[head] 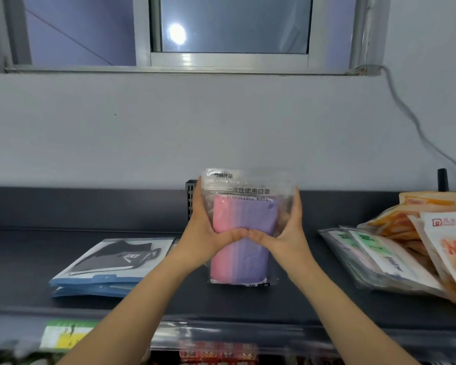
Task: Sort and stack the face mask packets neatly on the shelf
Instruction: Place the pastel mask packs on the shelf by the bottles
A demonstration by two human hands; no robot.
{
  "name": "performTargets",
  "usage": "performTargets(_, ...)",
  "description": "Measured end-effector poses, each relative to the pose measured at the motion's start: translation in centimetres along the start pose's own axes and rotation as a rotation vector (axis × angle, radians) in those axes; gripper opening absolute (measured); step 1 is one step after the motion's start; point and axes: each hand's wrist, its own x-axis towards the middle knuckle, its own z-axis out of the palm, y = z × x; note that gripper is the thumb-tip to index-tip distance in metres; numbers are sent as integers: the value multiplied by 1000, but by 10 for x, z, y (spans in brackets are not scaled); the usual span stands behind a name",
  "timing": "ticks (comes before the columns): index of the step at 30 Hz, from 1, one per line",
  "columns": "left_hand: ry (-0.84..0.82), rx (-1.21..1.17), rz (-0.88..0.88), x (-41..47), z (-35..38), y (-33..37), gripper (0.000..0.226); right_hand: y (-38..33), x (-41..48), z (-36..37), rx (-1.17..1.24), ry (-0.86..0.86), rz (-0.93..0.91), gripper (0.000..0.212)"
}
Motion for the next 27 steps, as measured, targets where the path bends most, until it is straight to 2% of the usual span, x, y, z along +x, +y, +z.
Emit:
performTargets(2, 47, 18, -10, 0, 4, 3, 112, 4, 3, 3, 36, 17, 1, 116)
performTargets(5, 159, 56, 14, 7, 6, 16, 111, -9, 14, 9, 39, 66, -39, 105)
performTargets(8, 234, 79, 61, 10, 8, 21, 107, -19, 16, 10, 17, 126, -126, 104)
performTargets(10, 246, 112, 15, 1, 12, 14, 106, -13, 5, 12, -31, 124, -142, 104)
performTargets(14, 187, 104, -50, -27, 23, -13, 101, 10, -21, 21, -138, 95, -121, 102)
performTargets(20, 232, 143, 9, -17, 15, -2, 97, -3, -10, 24, -228, 116, -189, 107)
performTargets(24, 83, 175, -75, -35, 11, -18, 97, 15, -28, 24, -253, 34, -86, 108)
performTargets(27, -2, 244, -96, -40, 6, -26, 110, 24, -30, 26, -271, -10, -46, 111)
